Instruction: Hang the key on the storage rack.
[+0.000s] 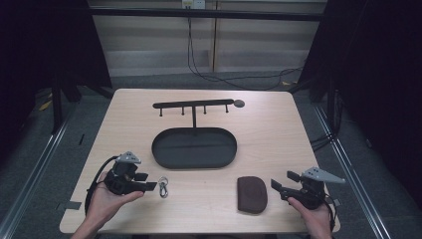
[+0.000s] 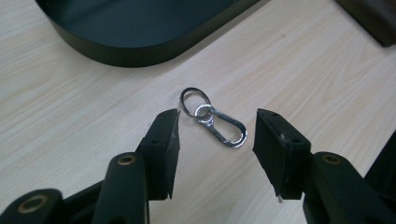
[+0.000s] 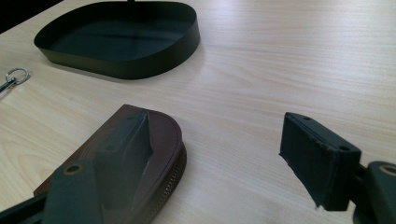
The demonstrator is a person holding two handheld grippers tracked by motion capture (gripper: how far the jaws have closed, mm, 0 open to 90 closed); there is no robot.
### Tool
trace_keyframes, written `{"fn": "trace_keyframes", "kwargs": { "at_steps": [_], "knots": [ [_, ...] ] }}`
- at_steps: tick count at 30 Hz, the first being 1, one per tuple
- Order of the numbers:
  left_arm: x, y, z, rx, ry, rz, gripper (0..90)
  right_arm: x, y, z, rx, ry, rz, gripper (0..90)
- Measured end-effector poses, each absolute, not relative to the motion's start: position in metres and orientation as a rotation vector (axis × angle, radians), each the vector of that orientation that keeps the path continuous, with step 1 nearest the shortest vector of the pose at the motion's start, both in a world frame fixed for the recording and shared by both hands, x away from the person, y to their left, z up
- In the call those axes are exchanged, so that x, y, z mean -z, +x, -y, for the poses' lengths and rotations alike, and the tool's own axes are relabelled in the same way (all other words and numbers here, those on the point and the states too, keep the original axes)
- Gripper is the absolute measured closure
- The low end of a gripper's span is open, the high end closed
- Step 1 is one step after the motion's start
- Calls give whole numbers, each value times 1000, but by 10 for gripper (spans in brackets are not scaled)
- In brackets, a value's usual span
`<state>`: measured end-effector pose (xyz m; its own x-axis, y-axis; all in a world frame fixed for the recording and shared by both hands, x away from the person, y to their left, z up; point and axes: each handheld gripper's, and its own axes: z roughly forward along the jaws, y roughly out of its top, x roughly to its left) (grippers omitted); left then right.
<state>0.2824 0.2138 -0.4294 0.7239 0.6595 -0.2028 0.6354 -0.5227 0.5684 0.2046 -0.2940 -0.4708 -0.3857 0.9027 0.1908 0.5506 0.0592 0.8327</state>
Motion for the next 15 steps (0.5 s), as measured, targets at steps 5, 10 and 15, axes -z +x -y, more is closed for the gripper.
{"fn": "trace_keyframes", "kwargs": {
  "at_steps": [5,10,15],
  "knots": [
    [429,290,-215,-15,2273,-1017,522,472,206,292,-1252,1458,-1992,222],
    [427,301,-215,-25,2333,-1046,538,473,207,290,-1236,1451,-2016,215],
    [425,307,-210,-30,2384,-1055,568,473,206,291,-1230,1458,-2010,219]
  ]
}}
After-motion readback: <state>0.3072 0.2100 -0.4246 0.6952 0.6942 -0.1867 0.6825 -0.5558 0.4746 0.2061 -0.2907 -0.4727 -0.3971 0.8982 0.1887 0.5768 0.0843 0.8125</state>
